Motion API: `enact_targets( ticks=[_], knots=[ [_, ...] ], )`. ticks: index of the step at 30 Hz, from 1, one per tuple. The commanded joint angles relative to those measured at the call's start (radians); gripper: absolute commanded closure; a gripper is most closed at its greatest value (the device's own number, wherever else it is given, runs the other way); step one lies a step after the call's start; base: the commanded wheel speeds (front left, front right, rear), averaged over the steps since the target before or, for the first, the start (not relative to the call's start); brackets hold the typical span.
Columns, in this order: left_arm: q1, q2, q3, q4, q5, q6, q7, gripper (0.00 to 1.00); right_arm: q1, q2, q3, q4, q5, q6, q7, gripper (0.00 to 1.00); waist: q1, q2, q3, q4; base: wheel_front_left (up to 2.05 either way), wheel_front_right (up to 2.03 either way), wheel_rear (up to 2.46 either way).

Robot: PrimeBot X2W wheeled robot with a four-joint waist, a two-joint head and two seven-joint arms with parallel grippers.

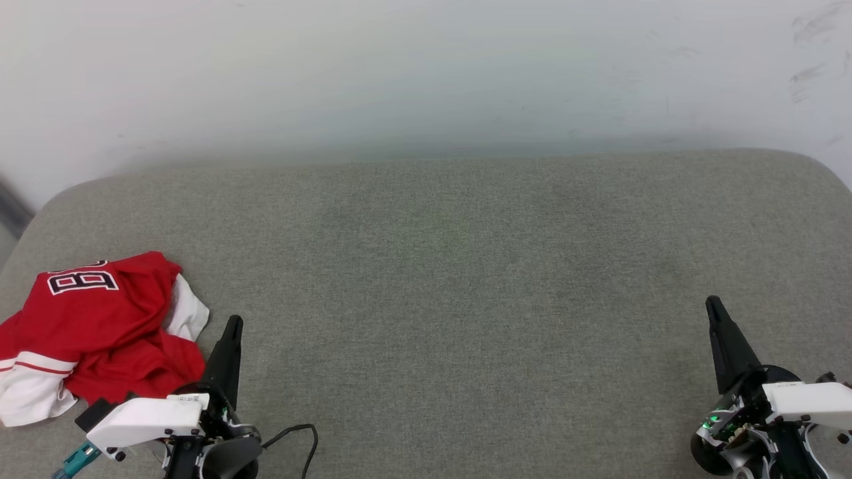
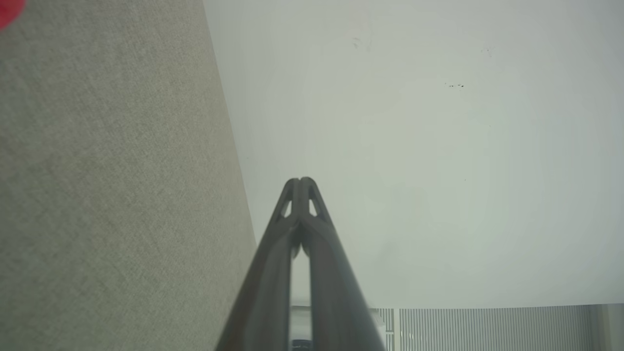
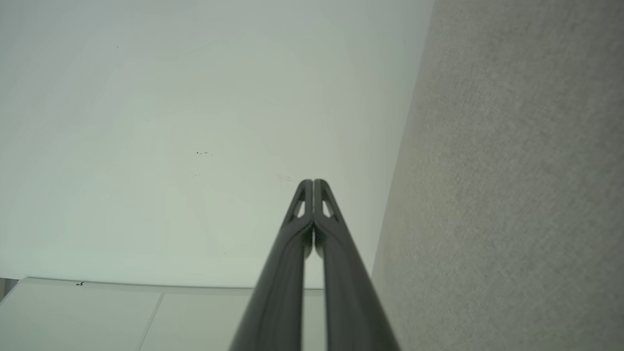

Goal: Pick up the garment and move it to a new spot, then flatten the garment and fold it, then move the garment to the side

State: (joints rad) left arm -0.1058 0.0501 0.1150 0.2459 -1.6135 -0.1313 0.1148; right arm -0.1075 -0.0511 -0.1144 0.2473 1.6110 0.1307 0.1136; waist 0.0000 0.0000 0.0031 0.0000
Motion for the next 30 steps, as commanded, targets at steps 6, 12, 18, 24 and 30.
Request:
enact_targets(
  ticks=[6,12,18,24,30],
  knots=[
    [-0.007,-0.001,0.001,0.0,0.001,-0.002,0.002,1.0,-0.003,0.002,0.0,0.0,0.004,0.0,-0.001,1.0,0.0,0.0,0.0,0.0,0.0,0.0,0.0],
    [-0.007,-0.001,0.001,0.0,0.001,-0.002,0.002,1.0,-0.003,0.002,0.0,0.0,0.004,0.0,-0.001,1.0,0.0,0.0,0.0,0.0,0.0,0.0,0.0],
    [0.006,-0.001,-0.002,0.01,0.0,0.0,0.0,0.0,0.006,0.0,0.001,0.009,0.0,0.0,0.0,0.0,0.0,0.0,0.0,0.0,0.0,0.0,0.0],
    [0.016,-0.002,-0.026,0.002,0.005,0.0,-0.023,0.0,0.021,0.001,0.02,0.005,-0.01,0.0,-0.025,0.0,0.0,0.0,0.0,0.0,0.0,0.0,0.0],
    [0.015,-0.002,-0.05,-0.026,0.013,0.0,-0.049,0.0,0.027,0.001,0.037,-0.022,-0.018,0.0,-0.05,0.0,0.0,0.0,0.0,0.002,0.0,0.0,0.0]
  ],
)
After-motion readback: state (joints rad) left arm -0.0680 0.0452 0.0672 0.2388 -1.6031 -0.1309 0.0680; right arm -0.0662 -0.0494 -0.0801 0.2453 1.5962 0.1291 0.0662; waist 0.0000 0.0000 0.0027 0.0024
